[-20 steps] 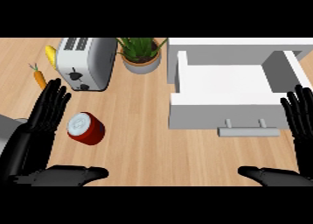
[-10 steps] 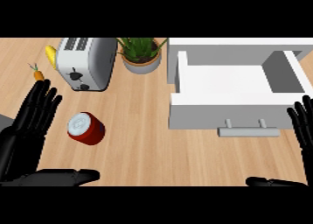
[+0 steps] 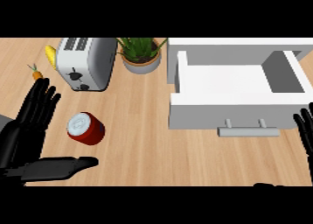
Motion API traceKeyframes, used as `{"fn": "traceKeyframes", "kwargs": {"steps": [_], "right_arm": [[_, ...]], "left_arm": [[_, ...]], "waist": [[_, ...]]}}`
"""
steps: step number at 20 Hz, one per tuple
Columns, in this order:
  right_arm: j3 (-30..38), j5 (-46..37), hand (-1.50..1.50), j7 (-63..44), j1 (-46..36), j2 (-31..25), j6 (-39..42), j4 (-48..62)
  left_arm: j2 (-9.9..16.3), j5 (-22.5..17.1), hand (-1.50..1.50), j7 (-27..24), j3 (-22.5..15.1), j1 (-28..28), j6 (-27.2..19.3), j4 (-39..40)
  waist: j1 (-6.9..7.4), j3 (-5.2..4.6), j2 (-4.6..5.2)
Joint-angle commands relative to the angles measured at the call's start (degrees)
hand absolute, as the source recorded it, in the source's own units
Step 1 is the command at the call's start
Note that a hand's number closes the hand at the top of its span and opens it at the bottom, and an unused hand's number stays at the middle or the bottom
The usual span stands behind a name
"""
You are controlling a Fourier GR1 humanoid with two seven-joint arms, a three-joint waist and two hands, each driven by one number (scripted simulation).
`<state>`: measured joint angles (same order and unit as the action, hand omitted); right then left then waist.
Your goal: Pick up the can, place it into the drawer and close the drawer
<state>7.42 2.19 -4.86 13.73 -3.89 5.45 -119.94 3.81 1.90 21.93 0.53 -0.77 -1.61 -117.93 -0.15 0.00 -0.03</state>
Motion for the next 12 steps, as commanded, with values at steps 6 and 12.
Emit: {"fn": "traceKeyframes", "kwargs": {"steps": [6, 12], "right_arm": [[4.97, 3.88, -1.50, 5.51, 4.01, -1.97, 5.44, 3.30], [1.50, -1.10, -1.50, 1.82, -0.33, 1.23, 2.15, 2.12]], "left_arm": [[-0.48, -0.30, -1.50, -12.40, 2.34, -0.78, 1.75, 12.68], [-1.14, -0.46, -1.50, -15.50, 2.39, -4.01, 2.21, 12.43]], "waist": [[-0.17, 0.00, 0.01], [0.17, 0.00, -0.01]]}}
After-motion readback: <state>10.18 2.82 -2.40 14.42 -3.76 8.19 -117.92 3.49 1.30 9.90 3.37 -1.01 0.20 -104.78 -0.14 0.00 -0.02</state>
